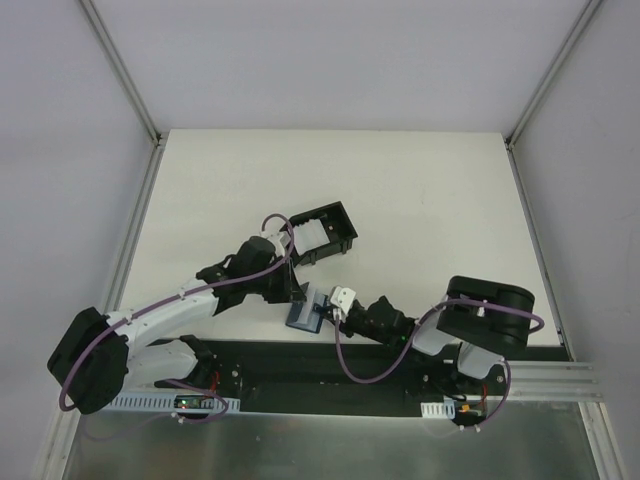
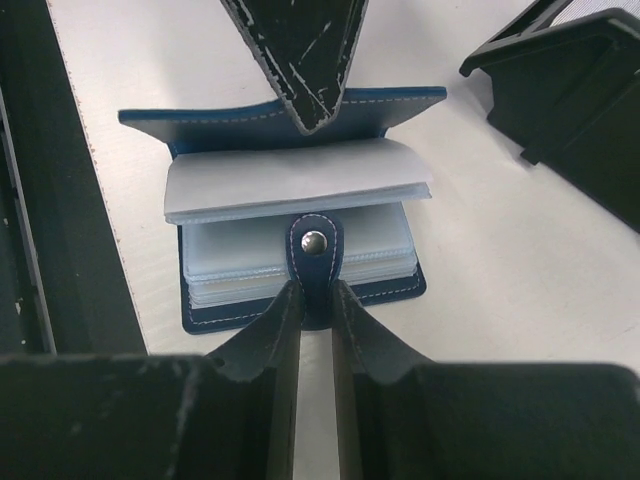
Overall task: Put the credit cards into the card holder
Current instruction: Close the card holder at the center of the board.
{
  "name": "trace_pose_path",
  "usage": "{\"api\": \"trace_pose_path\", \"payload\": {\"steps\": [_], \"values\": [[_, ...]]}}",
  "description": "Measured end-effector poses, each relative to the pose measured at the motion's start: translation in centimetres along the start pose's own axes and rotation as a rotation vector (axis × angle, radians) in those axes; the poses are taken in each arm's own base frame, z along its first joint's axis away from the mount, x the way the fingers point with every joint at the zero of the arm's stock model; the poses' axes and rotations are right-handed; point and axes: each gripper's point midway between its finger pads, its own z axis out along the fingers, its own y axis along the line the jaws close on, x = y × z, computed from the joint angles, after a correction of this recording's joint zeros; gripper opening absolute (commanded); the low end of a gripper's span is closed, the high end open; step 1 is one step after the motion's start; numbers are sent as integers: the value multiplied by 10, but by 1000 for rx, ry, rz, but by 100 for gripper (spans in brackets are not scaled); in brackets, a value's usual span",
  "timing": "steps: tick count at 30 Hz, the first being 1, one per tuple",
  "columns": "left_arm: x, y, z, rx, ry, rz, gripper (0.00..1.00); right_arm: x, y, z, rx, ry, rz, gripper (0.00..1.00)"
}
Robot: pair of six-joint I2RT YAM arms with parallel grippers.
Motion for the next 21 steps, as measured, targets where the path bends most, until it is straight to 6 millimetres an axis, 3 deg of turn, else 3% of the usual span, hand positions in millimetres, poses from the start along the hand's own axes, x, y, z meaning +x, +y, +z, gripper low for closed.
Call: {"api": "trace_pose_path", "payload": {"steps": [3,15,17,19,20,21], "values": [[0,1,3,-3,-1,-28,13,-2,-2,-4,15,-7,-17,3],[4,2,23,-2,42,-74,23,-19,-12,-7,72,-54,-47,2],[9,4,28,0,72,-81,20,-19,-13,-8,77,-54,-46,2],[17,7,33,-5,108,-92,26,-18,-13,-8,80,-50,-45,2],[19,6,35,-2,119,-96,36,-16,-14,-8,82,-41,-46,2],[19,5,35,1,119,-98,39,-14,-14,-9,83,-33,-47,2]]}}
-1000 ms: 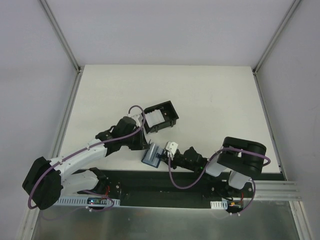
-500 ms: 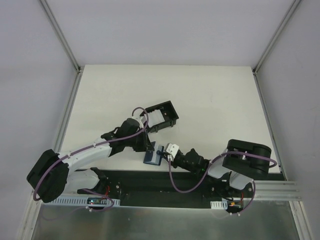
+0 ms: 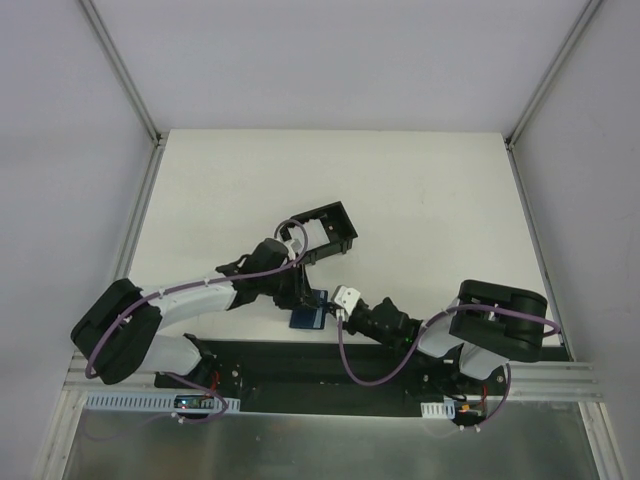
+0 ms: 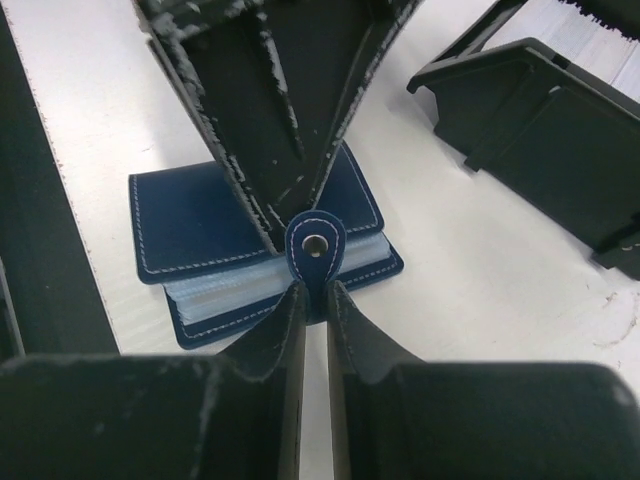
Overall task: Put the credit cards into the card holder
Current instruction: Close the card holder at the center of the board.
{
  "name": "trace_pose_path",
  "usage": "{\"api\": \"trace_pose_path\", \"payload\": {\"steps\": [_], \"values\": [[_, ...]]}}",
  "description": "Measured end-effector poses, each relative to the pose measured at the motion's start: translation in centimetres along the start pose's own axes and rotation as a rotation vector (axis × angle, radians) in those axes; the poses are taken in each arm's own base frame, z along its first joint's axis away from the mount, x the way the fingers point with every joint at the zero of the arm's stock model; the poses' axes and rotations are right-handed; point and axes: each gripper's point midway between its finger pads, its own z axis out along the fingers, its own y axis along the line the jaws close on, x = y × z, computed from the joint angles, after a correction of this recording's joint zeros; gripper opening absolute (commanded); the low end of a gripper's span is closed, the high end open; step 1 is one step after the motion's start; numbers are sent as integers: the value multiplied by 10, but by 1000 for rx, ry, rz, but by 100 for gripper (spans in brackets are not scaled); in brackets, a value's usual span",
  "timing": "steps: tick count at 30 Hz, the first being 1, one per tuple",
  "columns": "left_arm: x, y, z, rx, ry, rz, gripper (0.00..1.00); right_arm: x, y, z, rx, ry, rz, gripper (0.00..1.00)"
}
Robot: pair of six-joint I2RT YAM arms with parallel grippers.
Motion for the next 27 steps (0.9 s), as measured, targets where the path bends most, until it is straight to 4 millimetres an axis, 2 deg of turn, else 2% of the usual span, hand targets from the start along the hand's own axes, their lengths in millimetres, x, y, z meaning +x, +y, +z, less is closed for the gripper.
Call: {"api": "trace_pose_path", "payload": {"steps": [5,13,15,16,21,24,27], "values": [[-2,-9,-11,22,-48,23,39,-1,-2,-1,13,-6,0,4],[-9,-7,-22,7,-110,32,36,3,-3,-3,14,1,1,4],[-10,-6,-24,-1,-125,33,16,3,-3,-3,14,1,3,4],[-11,-5,-25,-6,-128,35,10,3,-3,-3,15,2,3,4],[-11,1,-23,-36,-129,36,1,4,-3,-4,17,5,3,5],[-9,6,-19,-51,-115,29,0,4,-2,-4,13,4,2,5],[-8,9,-15,-63,-104,25,13,3,-1,-3,6,2,2,6]]}}
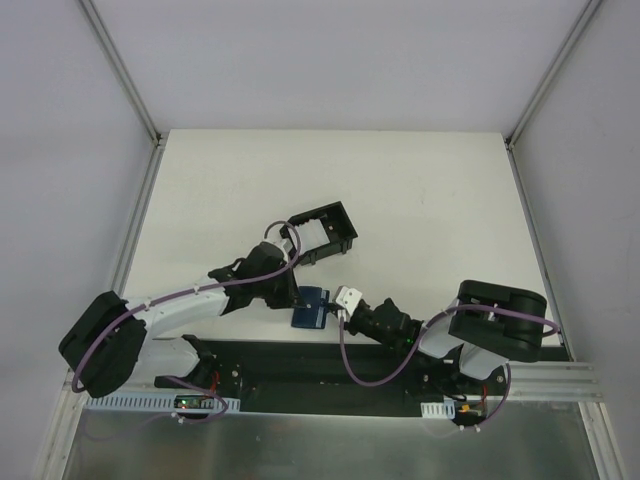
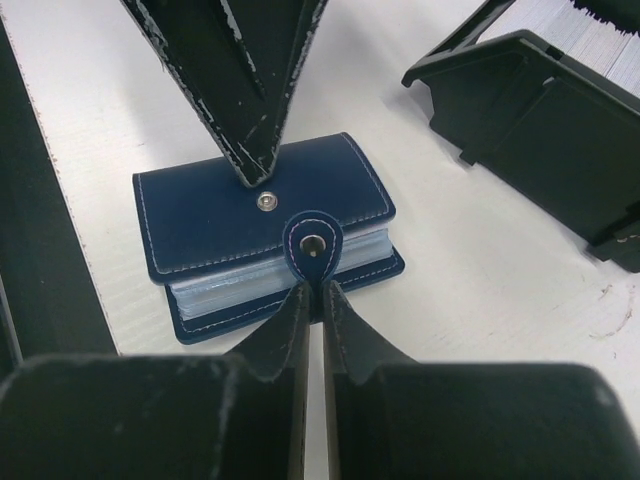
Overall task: Put the credit cards into the card holder
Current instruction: Close the card holder at the center of the board.
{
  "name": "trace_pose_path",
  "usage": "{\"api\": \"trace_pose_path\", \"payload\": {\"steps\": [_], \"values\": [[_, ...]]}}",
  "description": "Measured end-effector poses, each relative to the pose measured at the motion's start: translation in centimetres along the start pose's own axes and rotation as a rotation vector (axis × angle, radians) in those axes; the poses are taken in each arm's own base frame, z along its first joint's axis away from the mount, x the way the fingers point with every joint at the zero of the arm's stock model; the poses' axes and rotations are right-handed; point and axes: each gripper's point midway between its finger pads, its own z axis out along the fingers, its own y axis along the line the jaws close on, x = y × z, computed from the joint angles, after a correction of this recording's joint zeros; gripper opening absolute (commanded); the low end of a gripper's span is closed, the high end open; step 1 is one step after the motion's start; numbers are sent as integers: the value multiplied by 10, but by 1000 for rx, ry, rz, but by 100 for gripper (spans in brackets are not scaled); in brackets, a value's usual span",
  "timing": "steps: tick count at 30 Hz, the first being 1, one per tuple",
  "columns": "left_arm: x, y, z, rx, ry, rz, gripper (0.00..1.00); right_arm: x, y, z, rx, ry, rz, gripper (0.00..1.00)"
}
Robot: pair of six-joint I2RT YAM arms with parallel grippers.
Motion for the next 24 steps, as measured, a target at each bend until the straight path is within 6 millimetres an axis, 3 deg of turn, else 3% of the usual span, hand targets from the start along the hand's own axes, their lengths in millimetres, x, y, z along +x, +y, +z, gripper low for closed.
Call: {"api": "trace_pose_path", "payload": {"steps": [4,8,16,22,24], "values": [[6,9,5,-32,32,-4,12,3,0,0,-1,9,-1,6],[9,7,13,-27,68,-7,19,9,1,0,-1,28,-4,6],[8,5,13,-20,62,-4,18,15,4,1,-18,45,-8,14],[8,7,14,-24,64,-5,18,13,12,3,-65,37,-1,29],[8,7,14,-24,64,-5,18,11,14,5,-81,31,14,48]]}}
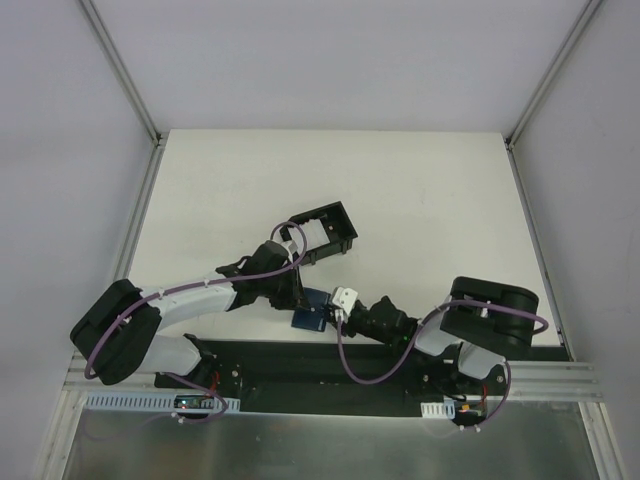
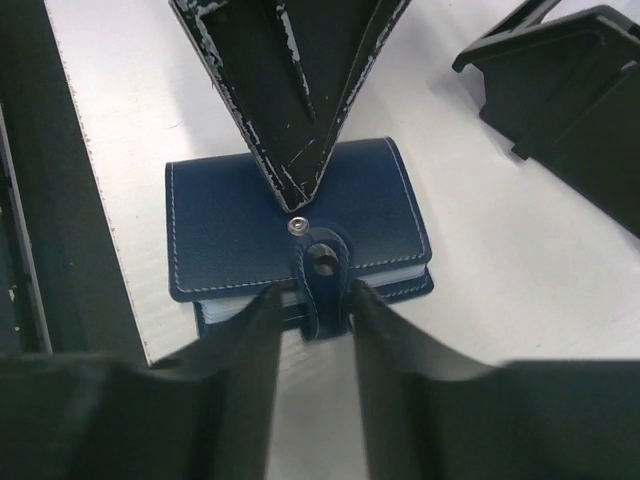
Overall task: Put the credit cards into the card holder
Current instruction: Close the card holder at the center of the board.
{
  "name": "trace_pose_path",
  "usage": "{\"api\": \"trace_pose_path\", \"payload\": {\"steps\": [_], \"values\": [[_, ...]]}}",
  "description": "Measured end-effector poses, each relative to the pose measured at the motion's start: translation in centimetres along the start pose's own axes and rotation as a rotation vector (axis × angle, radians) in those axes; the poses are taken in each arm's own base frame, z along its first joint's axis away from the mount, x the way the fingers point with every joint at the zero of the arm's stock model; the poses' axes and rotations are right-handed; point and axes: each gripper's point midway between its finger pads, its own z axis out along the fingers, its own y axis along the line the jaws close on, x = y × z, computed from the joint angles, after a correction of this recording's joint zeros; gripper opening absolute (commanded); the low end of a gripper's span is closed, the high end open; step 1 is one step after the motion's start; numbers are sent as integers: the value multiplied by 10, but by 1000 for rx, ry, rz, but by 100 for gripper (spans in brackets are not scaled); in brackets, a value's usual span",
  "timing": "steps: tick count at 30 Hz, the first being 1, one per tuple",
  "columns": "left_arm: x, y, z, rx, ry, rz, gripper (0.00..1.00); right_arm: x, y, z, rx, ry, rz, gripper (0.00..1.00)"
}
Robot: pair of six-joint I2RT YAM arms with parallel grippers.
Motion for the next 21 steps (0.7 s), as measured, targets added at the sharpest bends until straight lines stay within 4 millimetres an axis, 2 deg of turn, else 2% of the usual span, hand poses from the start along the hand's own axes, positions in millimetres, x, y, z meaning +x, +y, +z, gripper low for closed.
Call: {"api": "trace_pose_path", "payload": {"steps": [2,6,8,12,15,19,20,21], "values": [[0,0,0,0,-1,1,19,-1,1,1,-12,-2,20,58],[-1,0,-1,1,-6,2,21,-2,-3,0,2,-6,88,63],[-1,0,-1,0,-11,3,22,-11,-5,-3,12,-33,122,65],[-2,-1,-3,-1,-21,14,24,-59,-11,-13,26,-163,185,66],[-3,2,-4,-12,-31,27,29,-96,-20,-22,57,-185,244,66],[-4,2,-10,-14,-40,47,34,-149,-52,-33,209,-124,376,63],[-4,2,-11,-18,-45,55,36,-157,-61,-36,250,-102,411,61],[-5,3,-13,-23,-51,63,37,-160,-65,-38,273,-81,437,53]]}}
